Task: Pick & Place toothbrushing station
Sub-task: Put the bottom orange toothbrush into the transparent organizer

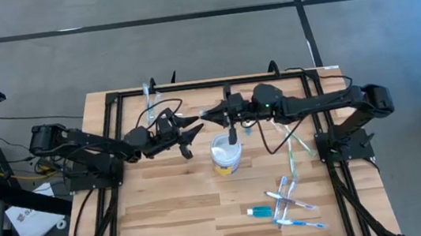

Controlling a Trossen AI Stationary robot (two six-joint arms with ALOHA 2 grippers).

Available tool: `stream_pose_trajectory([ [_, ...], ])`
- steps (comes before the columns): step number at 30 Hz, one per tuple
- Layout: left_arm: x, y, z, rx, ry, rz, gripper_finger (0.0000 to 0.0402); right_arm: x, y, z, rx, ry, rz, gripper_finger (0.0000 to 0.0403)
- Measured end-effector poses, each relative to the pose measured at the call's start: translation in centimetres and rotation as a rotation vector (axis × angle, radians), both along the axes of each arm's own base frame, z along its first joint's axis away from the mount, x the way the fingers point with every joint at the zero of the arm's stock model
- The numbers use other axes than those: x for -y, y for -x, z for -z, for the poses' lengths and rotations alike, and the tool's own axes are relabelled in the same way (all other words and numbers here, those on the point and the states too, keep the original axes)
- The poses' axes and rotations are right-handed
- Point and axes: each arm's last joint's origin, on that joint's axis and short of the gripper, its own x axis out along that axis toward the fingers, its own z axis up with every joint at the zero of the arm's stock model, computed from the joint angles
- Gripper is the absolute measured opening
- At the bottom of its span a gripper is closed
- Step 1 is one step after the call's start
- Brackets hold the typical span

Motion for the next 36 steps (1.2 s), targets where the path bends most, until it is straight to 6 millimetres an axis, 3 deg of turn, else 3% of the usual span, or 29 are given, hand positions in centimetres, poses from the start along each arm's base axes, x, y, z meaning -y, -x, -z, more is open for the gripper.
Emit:
stream_pose_trajectory([
  [6, 0.11, -0.04, 0.01, -0.004, -0.015, 0.038, 0.0135, 0.03, -1.13, 0.41, -0.014, 0.0, -0.025, 0.0006],
  [15, 0.09, -0.03, 0.01, -0.004, -0.013, 0.029, 0.0131, 0.01, -1.19, 0.37, -0.012, 0.0, -0.03, 0.0007],
  [25, 0.12, -0.05, 0.06, -0.011, -0.02, 0.032, 0.0019, 0.05, -1.19, 0.5, -0.026, -0.017, -0.027, 0.001],
  [36, 0.03, 0.02, 0.03, -0.011, -0.004, 0.002, 0.0016, 0.23, -1.17, 0.93, -0.073, -0.015, -0.015, 0.0056],
])
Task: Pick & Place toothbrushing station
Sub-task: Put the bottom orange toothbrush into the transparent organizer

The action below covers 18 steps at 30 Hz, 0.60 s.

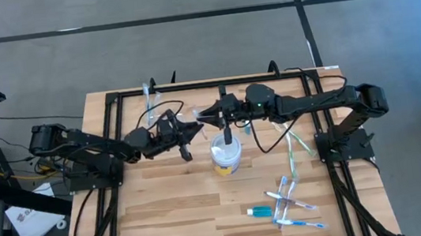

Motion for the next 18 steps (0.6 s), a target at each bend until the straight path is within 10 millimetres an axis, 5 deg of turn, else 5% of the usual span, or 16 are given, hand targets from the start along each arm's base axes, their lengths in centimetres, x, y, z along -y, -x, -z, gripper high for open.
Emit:
stream_pose_trajectory([
  [10, -0.1, 0.2, 0.4, -0.071, 0.02, -0.11, 0.0014, 0.4, 0.2, 0.3, -0.042, 0.015, 0.005, 0.0097],
  [18, -0.7, 4.2, 0.2, -0.078, 0.054, -0.274, 0.0014, 0.3, 0.2, 0.5, -0.057, 0.029, -0.005, 0.0112],
])
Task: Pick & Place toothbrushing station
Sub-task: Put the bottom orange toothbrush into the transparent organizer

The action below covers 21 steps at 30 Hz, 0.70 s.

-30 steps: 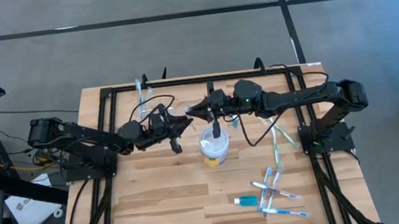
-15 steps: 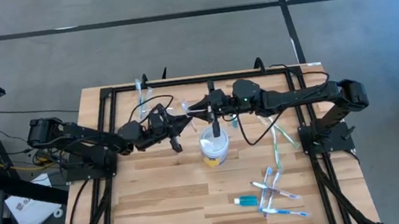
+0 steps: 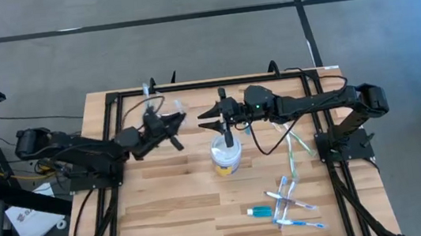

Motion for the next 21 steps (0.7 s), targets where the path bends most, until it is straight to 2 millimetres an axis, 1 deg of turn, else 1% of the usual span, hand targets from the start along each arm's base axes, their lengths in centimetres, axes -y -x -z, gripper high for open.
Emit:
stream_pose_trajectory([
  [5, -0.2, 2.8, 0.7, 0.0, 0.016, -0.089, 0.0014, 0.0, 0.0, 0.0, -0.001, 0.007, 0.002, 0.0113],
  [11, -0.5, 5.1, 2.0, -0.006, 0.029, -0.196, 0.0014, -0.1, 0.0, 0.0, -0.004, 0.006, -0.003, 0.0113],
  [16, -0.7, 6.1, 2.8, -0.031, 0.038, -0.3, 0.0014, -0.1, 0.0, 0.1, -0.005, 0.004, -0.019, 0.0113],
  [21, -1.0, 6.5, 3.0, -0.071, 0.022, -0.431, 0.0014, -0.1, 0.0, 0.1, -0.007, 0.003, -0.021, 0.0113],
])
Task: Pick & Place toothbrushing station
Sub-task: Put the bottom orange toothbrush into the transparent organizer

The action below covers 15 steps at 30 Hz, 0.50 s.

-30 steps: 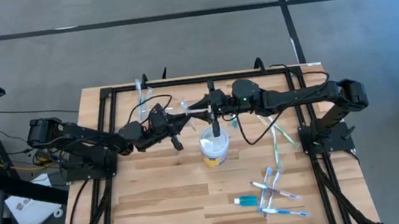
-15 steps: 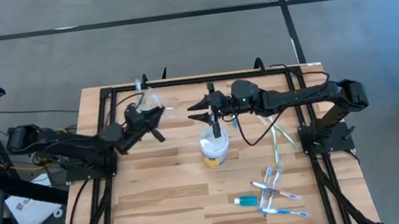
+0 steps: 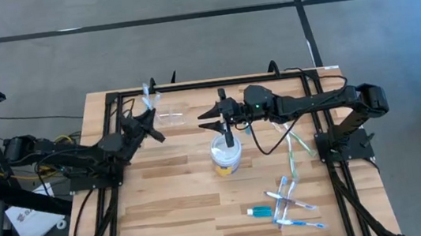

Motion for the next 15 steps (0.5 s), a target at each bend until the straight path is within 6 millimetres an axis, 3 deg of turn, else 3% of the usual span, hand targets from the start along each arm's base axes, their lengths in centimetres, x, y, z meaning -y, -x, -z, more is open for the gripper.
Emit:
stream_pose_trajectory([
  [15, -2.3, 0.5, 0.6, -0.059, 0.01, -0.153, 0.0014, 0.0, 0.0, 0.1, -0.015, 0.0, 0.0, 0.0113],
])
